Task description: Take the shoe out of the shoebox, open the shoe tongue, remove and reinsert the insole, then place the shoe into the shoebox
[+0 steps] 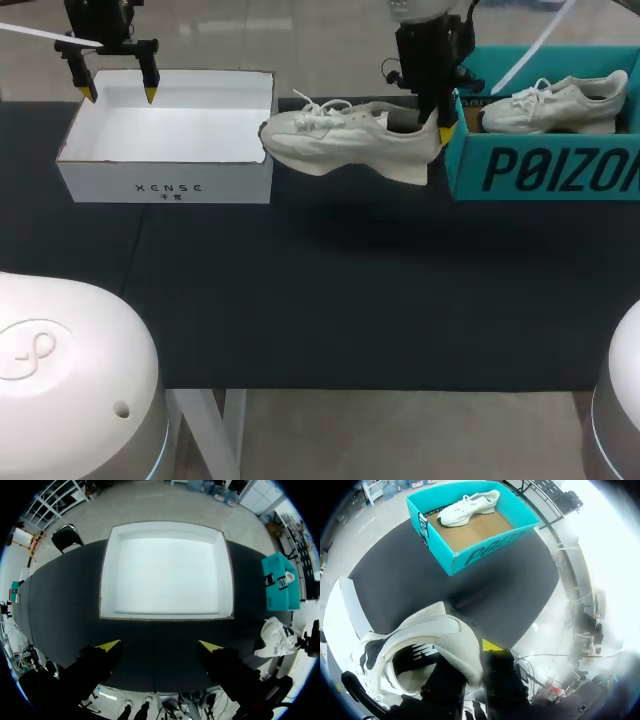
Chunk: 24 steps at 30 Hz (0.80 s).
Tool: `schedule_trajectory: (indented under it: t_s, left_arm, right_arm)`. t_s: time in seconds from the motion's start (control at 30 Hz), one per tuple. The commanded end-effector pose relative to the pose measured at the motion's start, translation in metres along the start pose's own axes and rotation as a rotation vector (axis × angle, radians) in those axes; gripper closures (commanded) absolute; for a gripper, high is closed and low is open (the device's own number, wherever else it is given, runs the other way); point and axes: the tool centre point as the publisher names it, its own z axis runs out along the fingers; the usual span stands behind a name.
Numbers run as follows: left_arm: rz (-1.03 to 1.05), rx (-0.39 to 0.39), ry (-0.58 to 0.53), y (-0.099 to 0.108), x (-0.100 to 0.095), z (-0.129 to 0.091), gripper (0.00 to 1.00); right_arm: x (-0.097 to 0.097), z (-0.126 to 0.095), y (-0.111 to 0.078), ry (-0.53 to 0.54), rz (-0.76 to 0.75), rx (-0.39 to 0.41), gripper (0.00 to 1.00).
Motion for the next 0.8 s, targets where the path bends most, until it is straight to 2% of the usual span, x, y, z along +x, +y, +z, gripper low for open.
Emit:
schedule_trajectory:
  t_s: [0.03,0.13,0.3,0.53,0.67,0.8]
  left_arm:
    - [0.000,0.000,0.000,0.000,0.000,0.000,0.00]
    - [0.000,0.000,0.000,0.000,0.000,0.000,0.00]
    - [0.000,0.000,0.000,0.000,0.000,0.000,0.00]
    - [0.000,0.000,0.000,0.000,0.000,0.000,0.00]
    - [0.000,0.000,0.000,0.000,0.000,0.000,0.00]
    - [0.000,0.000,0.000,0.000,0.000,0.000,0.00]
  right_arm:
    - [0.001,0.016,-0.012,-0.019,0.032,0.011,1.00]
    - [-0.003,0.027,-0.020,-0.064,0.046,0.034,1.00]
    - [-0.017,0.045,-0.038,-0.069,0.086,0.046,1.00]
    - [-0.017,0.070,-0.062,-0.089,0.046,0.037,1.00]
    - [-0.024,0.092,-0.077,-0.117,0.048,0.046,1.00]
    - [-0.035,0.128,-0.088,-0.137,0.096,0.052,1.00]
